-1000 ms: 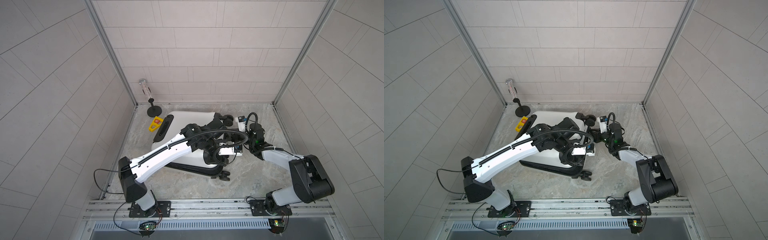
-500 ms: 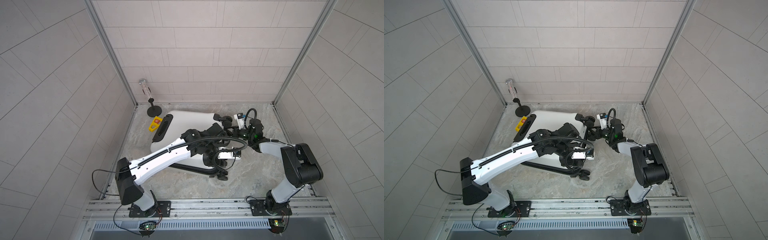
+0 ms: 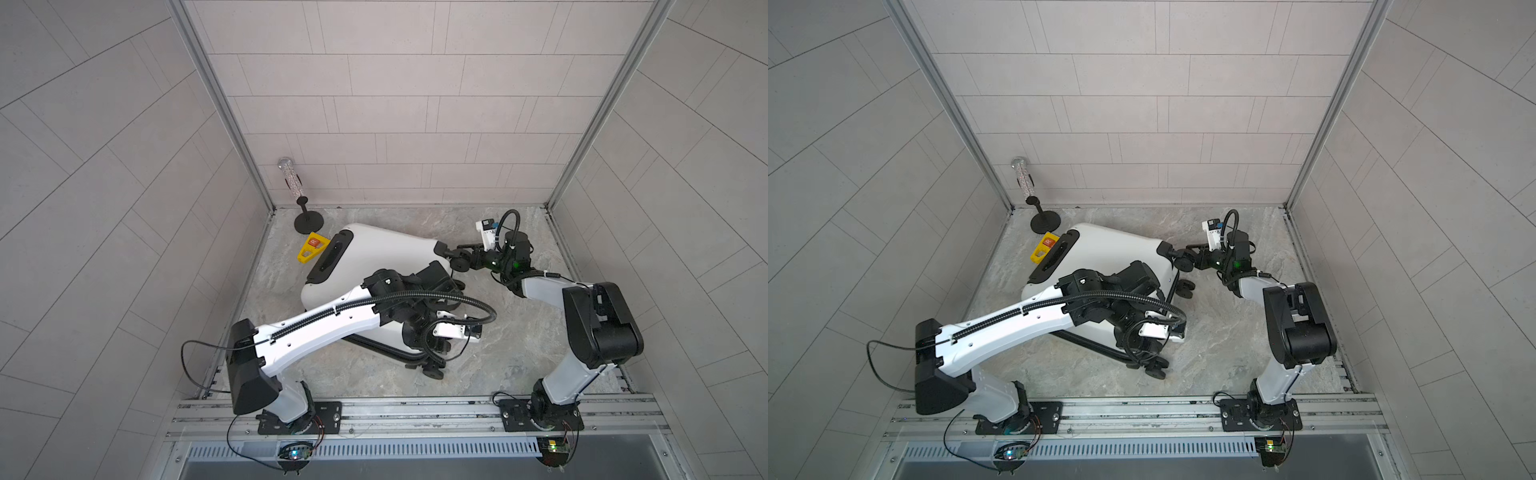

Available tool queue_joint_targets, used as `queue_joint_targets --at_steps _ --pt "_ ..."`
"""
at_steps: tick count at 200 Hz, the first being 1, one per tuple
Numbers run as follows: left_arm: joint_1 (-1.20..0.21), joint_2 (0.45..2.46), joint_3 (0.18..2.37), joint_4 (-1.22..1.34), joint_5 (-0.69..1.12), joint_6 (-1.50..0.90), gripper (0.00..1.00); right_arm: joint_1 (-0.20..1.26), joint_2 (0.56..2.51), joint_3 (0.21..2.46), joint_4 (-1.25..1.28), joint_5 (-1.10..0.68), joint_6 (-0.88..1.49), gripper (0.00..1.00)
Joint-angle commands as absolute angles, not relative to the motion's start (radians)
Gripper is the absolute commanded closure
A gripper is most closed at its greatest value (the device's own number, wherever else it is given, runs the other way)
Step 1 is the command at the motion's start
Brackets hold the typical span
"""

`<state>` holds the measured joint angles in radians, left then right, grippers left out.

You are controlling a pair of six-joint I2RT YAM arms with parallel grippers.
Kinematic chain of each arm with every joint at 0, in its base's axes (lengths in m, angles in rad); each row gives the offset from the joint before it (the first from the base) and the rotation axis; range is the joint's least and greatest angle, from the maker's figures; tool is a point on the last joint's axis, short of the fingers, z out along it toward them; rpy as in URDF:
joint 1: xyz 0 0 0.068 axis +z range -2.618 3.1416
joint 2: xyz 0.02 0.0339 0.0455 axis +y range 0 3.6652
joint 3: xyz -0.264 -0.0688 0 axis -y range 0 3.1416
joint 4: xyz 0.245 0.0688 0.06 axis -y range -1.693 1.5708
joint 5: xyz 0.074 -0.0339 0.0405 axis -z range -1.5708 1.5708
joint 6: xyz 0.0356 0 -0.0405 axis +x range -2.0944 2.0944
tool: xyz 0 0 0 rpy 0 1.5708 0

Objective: Open the suitcase zippers
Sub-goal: Place the suitcase at the center of the board.

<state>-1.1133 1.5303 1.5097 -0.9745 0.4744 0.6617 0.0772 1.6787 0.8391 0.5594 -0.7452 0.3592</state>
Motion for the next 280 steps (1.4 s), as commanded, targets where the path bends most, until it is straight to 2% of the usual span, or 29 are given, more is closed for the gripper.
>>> queue_joint_targets --at_steps 1,30,57,104,126,149,203,237,262,280 --pt "-1.141 1.486 1.508 -0.969 0.74 0.551 0.84 0.074 1.696 0.857 0.602 -0.686 0.325 1.0" --pt "-1.142 1.48 1.499 -0.932 0.603 0.519 0.85 0.06 1.66 0.83 0.635 -0.673 0.339 1.0" --pt "-1.14 1.484 1.5 -0.892 0.468 0.481 0.85 0.046 1.565 0.755 0.638 -0.638 0.34 0.8" --pt "-1.141 1.516 1.508 -0.84 0.34 0.441 0.81 0.043 1.325 0.626 0.529 -0.546 0.325 0.68" --pt "-1.14 1.526 1.502 -0.807 0.314 0.41 0.72 0.044 1.179 0.573 0.399 -0.484 0.311 0.66" --pt "-1.138 1.526 1.504 -0.776 0.296 0.378 0.53 0.043 1.051 0.551 0.287 -0.465 0.29 0.65" --pt "-1.12 1.491 1.508 -0.711 0.226 0.303 0.32 0.049 0.879 0.566 0.17 -0.597 0.304 0.6" --pt "-1.075 1.452 1.495 -0.656 0.144 0.191 0.23 0.079 0.821 0.603 0.116 -0.664 0.293 0.56" --pt "-1.005 1.41 1.469 -0.608 0.084 0.062 0.23 0.137 0.801 0.614 0.048 -0.684 0.263 0.56" --pt "-0.941 1.363 1.429 -0.56 0.059 -0.035 0.22 0.21 0.786 0.646 0.018 -0.673 0.231 0.52"
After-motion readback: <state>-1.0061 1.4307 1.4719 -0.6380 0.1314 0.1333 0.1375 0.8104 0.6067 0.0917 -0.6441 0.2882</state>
